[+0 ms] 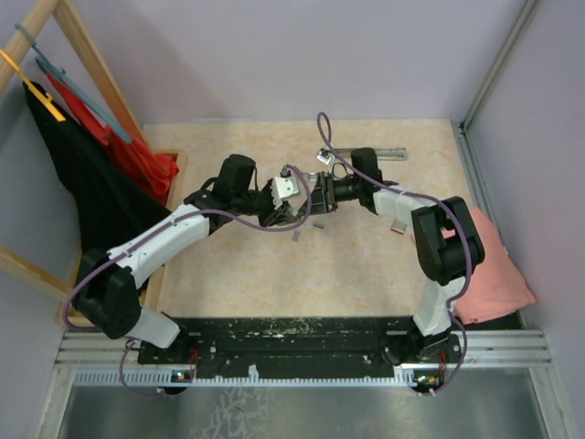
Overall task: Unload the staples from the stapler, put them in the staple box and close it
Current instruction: Unload the staple at the center of the board.
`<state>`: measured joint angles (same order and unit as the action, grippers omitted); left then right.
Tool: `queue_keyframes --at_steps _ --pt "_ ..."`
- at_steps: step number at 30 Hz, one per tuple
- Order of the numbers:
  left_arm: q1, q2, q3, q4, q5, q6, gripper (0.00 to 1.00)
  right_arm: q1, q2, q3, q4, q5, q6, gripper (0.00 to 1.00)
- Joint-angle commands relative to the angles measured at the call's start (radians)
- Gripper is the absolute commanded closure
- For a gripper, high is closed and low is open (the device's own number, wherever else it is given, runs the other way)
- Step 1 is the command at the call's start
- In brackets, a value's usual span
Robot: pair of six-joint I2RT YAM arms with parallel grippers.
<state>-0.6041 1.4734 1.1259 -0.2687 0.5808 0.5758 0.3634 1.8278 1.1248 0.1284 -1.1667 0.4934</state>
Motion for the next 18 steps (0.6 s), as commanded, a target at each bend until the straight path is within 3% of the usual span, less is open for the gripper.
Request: queue_keyframes --at_steps 1,18 --pt "-0.001 -0.015 -0.013 0.059 0.016 -0.009 1.0 0.008 -0.008 -0.013 0.115 -0.055 0.07 0.68" --pt "0.0 -0.03 -0.029 0.09 -0.004 -0.028 1.0 0.009 0.003 -0.043 0.18 -0.056 0.122 0.7"
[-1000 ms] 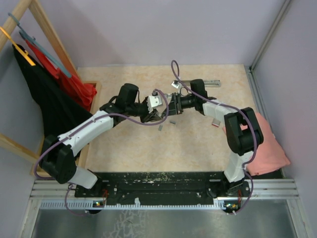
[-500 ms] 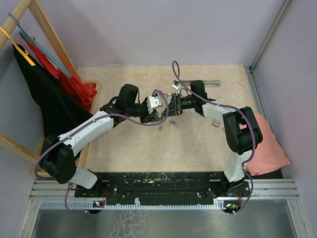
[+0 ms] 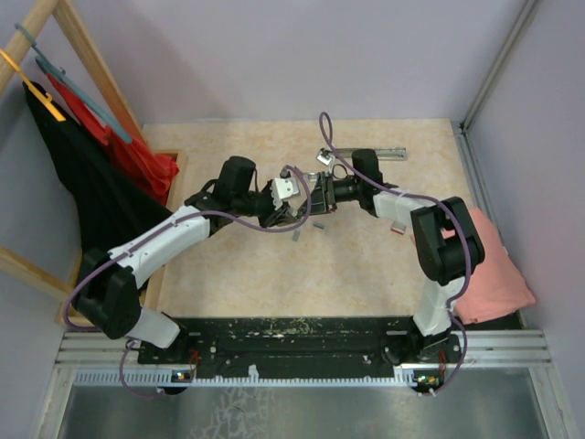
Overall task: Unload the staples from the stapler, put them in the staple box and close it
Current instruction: Unload the staple at the center of the board.
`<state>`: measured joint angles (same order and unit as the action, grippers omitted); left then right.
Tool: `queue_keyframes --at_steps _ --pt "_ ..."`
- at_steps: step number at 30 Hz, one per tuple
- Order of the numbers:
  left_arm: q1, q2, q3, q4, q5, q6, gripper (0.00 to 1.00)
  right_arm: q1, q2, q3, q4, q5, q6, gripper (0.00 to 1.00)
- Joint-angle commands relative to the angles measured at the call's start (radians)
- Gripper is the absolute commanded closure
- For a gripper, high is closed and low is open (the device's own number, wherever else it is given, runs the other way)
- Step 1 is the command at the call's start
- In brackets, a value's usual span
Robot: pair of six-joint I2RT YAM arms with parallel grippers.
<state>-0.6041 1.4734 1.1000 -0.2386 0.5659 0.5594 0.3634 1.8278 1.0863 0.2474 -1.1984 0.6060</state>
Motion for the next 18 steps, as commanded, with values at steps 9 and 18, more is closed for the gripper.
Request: queue_keyframes --at_steps 9,18 --pt "0.0 -0.035 -0.003 0.061 0.002 -0.014 1.0 0.009 0.005 -0.011 0.089 -0.029 0.04 0.49" --pt "0.001 -0.035 0.0 0.059 0.028 -0.022 1.0 0.014 0.023 -0.029 0.171 -0.03 0.106 0.5"
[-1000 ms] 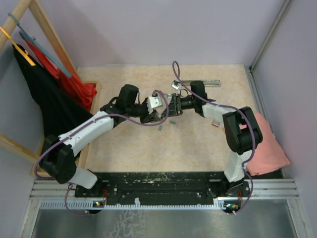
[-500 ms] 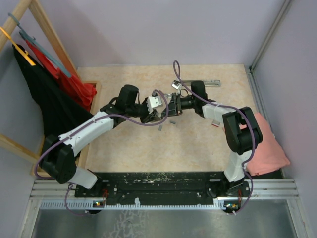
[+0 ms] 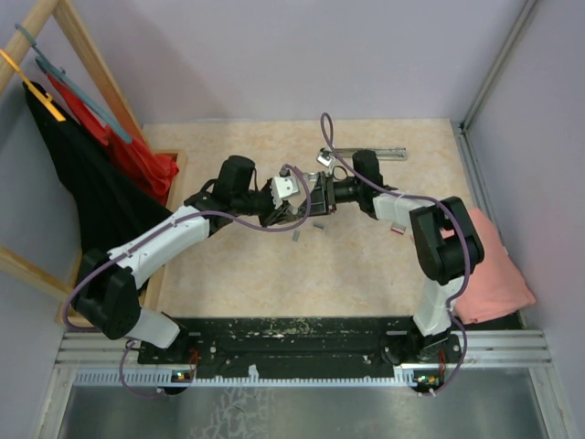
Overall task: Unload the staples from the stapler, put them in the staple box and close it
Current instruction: Unload the staple at the center of the board.
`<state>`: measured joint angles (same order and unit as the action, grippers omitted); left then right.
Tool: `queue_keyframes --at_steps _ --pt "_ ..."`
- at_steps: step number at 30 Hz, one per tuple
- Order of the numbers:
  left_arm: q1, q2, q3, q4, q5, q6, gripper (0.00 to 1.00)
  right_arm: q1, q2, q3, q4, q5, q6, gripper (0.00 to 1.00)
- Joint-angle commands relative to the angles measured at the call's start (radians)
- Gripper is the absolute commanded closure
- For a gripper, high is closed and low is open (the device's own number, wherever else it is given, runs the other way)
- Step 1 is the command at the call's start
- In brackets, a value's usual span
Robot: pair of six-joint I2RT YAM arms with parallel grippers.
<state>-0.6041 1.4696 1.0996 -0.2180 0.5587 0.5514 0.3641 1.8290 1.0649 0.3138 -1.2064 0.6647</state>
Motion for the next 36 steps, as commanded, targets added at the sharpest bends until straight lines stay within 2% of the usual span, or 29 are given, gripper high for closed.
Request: queue_keyframes --at_steps 1,9,25,36 --pt "0.001 -0.031 -0.001 0.039 0.042 -0.015 1.0 0.015 0.027 -0.007 0.113 -0.023 0.055 0.5" --pt "0.001 -0.026 -0.003 0.039 0.069 -0.017 1.0 0.039 0.05 0.001 0.154 -0.026 0.095 0.5" --pt "0.001 -0.038 -0.017 0.043 0.084 -0.01 1.0 0.026 0.066 0.007 0.13 0.013 0.075 0.63" --pt "0.001 -0.035 -0.019 0.055 0.07 -0.02 1.0 0.024 0.064 0.003 0.151 -0.003 0.103 0.62"
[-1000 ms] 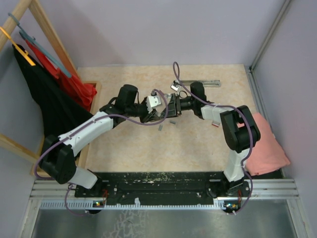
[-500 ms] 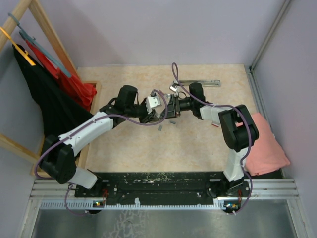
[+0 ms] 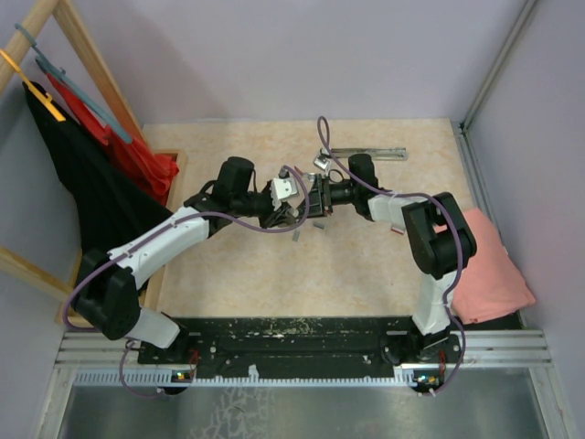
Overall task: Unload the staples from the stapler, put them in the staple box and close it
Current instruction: Unload the staple at the center of the board.
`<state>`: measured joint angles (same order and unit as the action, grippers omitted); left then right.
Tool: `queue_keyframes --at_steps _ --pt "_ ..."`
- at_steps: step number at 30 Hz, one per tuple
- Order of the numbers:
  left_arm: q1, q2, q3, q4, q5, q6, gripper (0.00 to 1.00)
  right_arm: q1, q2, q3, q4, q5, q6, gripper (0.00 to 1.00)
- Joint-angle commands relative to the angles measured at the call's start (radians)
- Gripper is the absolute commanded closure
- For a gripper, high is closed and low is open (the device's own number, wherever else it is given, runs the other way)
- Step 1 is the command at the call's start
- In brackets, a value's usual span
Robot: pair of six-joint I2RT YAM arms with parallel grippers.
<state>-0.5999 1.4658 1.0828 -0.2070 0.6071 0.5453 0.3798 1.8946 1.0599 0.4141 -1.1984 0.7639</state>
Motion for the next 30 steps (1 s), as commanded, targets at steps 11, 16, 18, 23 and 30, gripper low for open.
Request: queue_keyframes --at_steps 11,16,18,23,30 --pt "-0.003 -0.031 -0.016 0.082 -0.046 -0.03 1.0 0.008 -0.006 0.006 0.055 -0.041 0.021 0.58" --pt "-0.003 -0.03 -0.017 0.079 -0.025 -0.028 1.0 0.008 -0.009 0.004 0.079 -0.036 0.034 0.59" --pt "-0.003 -0.027 -0.015 0.071 -0.011 -0.024 1.0 0.008 -0.008 0.002 0.093 -0.025 0.048 0.59" --pt "-0.003 -0.024 -0.012 0.062 0.007 -0.016 1.0 0.008 0.002 0.005 0.11 -0.013 0.07 0.58" --pt "-0.003 -0.022 -0.012 0.065 0.003 -0.019 1.0 0.008 0.001 0.003 0.115 -0.017 0.075 0.62"
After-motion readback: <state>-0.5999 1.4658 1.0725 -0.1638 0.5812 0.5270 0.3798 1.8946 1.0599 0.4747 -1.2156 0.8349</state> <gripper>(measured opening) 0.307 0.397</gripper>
